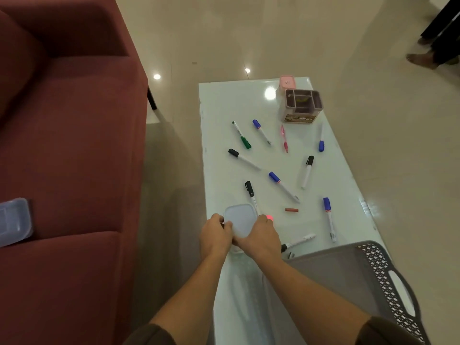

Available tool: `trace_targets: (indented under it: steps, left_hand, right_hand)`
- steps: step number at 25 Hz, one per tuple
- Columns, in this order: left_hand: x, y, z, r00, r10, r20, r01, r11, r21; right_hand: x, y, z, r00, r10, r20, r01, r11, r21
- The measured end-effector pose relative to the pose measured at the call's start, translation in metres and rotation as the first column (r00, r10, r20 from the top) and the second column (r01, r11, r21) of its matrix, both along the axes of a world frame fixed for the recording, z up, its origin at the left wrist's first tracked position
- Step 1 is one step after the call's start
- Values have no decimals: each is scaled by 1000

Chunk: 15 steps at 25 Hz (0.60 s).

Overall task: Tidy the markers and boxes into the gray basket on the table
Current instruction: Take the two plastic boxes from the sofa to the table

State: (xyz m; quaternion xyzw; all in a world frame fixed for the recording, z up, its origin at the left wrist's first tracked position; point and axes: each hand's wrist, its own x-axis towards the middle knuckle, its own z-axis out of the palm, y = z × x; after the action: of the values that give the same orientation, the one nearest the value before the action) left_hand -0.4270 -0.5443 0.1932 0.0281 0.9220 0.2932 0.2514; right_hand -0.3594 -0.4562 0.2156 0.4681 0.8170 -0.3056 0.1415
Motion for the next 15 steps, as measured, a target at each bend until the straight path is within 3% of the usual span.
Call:
trace_targets:
  steps: [9, 12, 15]
  left_hand:
    - [-37, -15, 9, 988, -152, -11, 152, 988, 15]
    - [-75, -50, 34, 990, -20, -136, 23, 1000, 14]
    - [-143, -117, 62, 937, 196, -289, -194, 980, 37]
  right_hand:
    - [-27, -5, 8, 995, -54, 81, 49, 997, 61]
    - [-55, -20, 34, 999, -20, -38, 28, 978, 205]
    - [-123, -71, 64, 963, 129, -238, -83, 977, 197]
